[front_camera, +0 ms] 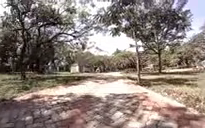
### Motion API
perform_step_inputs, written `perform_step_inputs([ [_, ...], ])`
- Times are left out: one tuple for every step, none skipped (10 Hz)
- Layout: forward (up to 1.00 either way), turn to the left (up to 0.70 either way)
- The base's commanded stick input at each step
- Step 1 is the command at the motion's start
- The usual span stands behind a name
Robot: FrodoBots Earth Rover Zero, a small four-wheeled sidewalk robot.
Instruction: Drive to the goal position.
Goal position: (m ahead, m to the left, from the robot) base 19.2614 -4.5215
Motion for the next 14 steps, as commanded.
perform_step_inputs([
  [0.7,0.0],
  [0.7,0.0],
  [0.7,0.0],
  [0.7,0.0],
  [0.7,0.0],
  [0.7,0.0],
  [0.7,0.0],
  [0.7,0.0],
  [0.7,0.0],
  [0.7,0.0],
  [0.7,0.0],
  [0.7,0.0],
  [0.7,0.0],
  [0.7,0.0],
])
